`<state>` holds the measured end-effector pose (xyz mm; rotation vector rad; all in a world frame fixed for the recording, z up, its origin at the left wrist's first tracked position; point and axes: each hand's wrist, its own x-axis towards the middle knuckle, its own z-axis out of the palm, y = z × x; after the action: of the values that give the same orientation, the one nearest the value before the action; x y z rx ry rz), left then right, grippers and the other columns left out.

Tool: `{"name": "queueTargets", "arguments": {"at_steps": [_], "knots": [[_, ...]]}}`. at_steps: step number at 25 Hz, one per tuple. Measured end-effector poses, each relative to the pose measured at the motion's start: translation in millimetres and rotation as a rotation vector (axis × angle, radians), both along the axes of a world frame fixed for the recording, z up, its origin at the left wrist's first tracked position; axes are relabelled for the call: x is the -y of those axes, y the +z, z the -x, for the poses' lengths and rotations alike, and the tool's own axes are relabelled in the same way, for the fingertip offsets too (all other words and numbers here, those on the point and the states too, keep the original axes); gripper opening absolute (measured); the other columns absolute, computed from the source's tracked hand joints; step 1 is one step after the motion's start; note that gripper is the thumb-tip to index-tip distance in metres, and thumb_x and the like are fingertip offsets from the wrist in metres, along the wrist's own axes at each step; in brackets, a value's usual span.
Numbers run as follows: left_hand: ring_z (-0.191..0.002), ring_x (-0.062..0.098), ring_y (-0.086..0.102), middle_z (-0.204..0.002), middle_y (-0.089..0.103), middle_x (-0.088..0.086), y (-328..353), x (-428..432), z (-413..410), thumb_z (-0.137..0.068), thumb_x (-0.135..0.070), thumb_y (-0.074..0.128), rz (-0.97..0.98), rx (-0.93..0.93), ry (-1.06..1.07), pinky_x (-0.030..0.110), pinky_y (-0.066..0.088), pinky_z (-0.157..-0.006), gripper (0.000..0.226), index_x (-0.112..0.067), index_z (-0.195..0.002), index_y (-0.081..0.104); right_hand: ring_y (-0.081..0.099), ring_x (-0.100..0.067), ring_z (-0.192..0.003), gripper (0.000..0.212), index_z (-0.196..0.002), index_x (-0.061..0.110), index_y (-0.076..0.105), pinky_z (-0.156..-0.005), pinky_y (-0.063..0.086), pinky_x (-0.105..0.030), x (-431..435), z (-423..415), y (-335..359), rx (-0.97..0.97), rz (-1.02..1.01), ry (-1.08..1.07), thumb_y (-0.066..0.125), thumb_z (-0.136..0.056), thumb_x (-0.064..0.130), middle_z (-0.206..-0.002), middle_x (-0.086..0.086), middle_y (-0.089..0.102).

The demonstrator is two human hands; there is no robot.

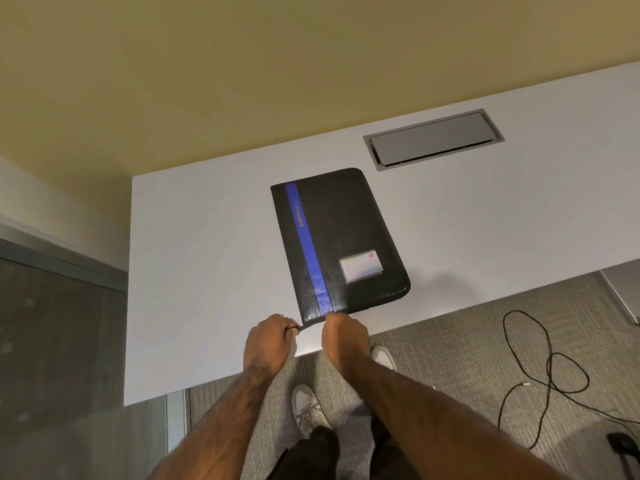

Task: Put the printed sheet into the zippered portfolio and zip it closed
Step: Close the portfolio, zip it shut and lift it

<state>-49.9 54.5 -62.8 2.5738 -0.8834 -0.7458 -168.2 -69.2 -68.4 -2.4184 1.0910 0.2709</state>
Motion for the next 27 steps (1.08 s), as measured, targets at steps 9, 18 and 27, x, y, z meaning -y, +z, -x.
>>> {"name": "queueTargets", "arguments": {"at_steps": [9, 18, 27], "knots": [[-0.099, 0.018, 0.069, -0.105, 0.075, -0.011, 2.2, -5.9, -8.7, -0.092, -0.025, 0.063, -0.027, 0.021, 0.039, 0.030, 0.046, -0.084, 0.018, -0.031, -0.101, 0.077, 0.071, -0.019, -0.079, 0.015, -0.102, 0.020, 0.063, -0.073, 0.059, -0.035, 53.4, 39.0, 2.3, -0.015, 0.033, -0.085, 0.054, -0.099, 0.032, -0.094, 0.000, 0.072], [-0.095, 0.018, 0.069, -0.105, 0.074, -0.010, 14.6, -2.5, -5.5, -0.094, -0.024, 0.061, -0.063, 0.071, 0.052, 0.031, 0.046, -0.082, 0.019, -0.032, -0.100, 0.077, 0.066, -0.013, -0.069, 0.013, -0.097, 0.021, 0.060, -0.068, 0.059, -0.034, 113.3, 80.5, 3.7, -0.063, 0.059, -0.113, 0.050, -0.101, 0.029, -0.085, 0.004, 0.066], [-0.100, 0.029, 0.065, -0.111, 0.069, 0.000, 26.4, 16.3, -3.3, -0.090, -0.023, 0.067, -0.198, 0.300, -0.111, 0.040, 0.047, -0.083, 0.019, -0.027, -0.107, 0.075, 0.067, -0.018, -0.071, 0.011, -0.101, 0.020, 0.062, -0.067, 0.055, -0.033, 193.9, 89.2, 4.7, -0.067, 0.123, 0.205, 0.056, -0.100, 0.029, -0.088, 0.000, 0.069]]}}
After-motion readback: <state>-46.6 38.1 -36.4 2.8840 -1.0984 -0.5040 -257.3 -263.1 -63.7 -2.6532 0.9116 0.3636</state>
